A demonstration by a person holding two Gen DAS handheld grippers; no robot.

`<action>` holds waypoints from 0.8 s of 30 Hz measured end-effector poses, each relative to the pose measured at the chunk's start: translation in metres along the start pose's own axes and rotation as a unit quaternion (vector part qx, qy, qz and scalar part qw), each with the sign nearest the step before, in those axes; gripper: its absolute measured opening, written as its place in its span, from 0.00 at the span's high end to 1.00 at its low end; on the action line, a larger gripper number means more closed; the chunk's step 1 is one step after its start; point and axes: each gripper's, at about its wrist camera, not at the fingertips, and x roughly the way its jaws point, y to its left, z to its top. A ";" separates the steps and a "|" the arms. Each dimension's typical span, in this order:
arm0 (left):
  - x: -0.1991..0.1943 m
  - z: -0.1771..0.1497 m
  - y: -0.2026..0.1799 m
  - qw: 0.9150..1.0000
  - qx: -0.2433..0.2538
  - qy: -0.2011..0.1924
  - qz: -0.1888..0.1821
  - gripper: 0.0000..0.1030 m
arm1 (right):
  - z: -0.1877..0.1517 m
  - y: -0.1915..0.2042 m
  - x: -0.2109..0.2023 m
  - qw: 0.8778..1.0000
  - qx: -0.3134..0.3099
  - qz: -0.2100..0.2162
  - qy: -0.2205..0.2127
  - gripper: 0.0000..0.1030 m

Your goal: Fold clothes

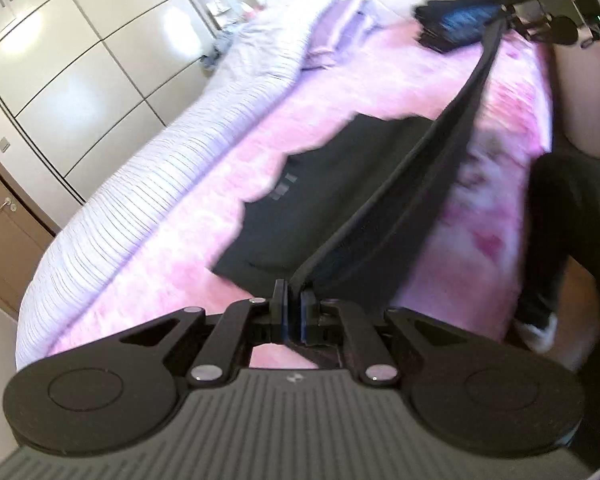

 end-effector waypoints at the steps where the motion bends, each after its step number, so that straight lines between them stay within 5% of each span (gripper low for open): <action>1: 0.017 0.009 0.019 1.000 -0.004 0.003 -0.004 0.96 | 0.003 -0.014 0.020 1.000 0.001 0.005 -0.001 0.98; 7: 0.142 0.045 0.114 0.998 -0.023 0.040 -0.038 0.96 | 0.016 -0.082 0.174 0.996 0.021 0.081 0.034 0.98; 13: 0.286 0.025 0.171 0.990 -0.069 0.101 -0.075 0.96 | 0.012 -0.095 0.327 0.981 0.048 0.166 0.083 0.98; 19: 0.389 -0.019 0.182 0.975 -0.112 0.163 -0.100 0.92 | -0.010 -0.083 0.434 0.950 0.118 0.260 0.130 0.98; 22: 0.401 -0.029 0.193 0.972 -0.153 0.153 -0.092 0.74 | -0.025 -0.083 0.457 0.933 0.176 0.282 0.140 0.92; 24: 0.402 -0.033 0.208 0.968 -0.196 0.136 -0.079 0.67 | -0.039 -0.100 0.465 0.910 0.267 0.288 0.134 0.89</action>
